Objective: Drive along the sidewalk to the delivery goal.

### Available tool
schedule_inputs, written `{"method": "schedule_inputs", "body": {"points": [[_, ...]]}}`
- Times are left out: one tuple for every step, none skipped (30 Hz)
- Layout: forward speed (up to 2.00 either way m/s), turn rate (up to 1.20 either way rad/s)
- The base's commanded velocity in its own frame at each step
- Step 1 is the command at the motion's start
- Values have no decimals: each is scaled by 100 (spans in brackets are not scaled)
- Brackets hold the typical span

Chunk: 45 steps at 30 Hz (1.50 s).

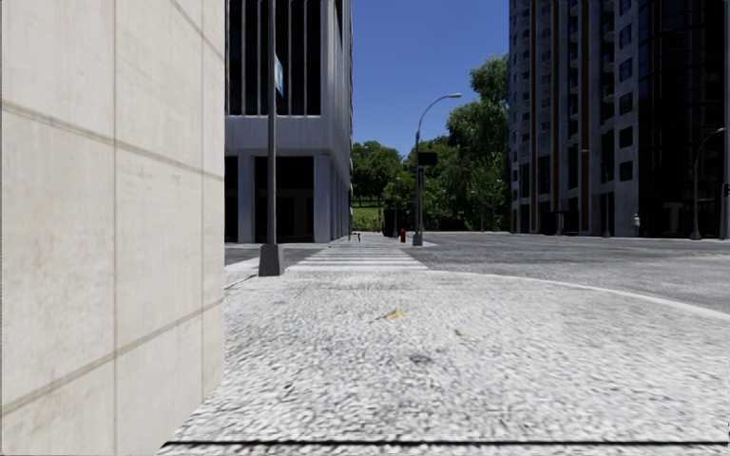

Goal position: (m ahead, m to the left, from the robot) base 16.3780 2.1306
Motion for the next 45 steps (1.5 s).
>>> {"method": "schedule_inputs", "body": {"points": [[200,0],[200,0],[200,0],[200,0],[200,0],[200,0],[200,0],[200,0],[200,0],[200,0],[200,0],[200,0],[200,0],[200,0],[200,0],[200,0],[200,0],[200,0],[200,0],[200,0],[200,0],[200,0],[200,0],[200,0],[200,0],[200,0],[200,0],[200,0],[200,0],[200,0],[200,0],[200,0],[200,0],[200,0],[200,0],[198,0],[0,0],[0,0],[0,0],[0,0],[0,0],[0,0],[0,0],[0,0],[0,0]]}}
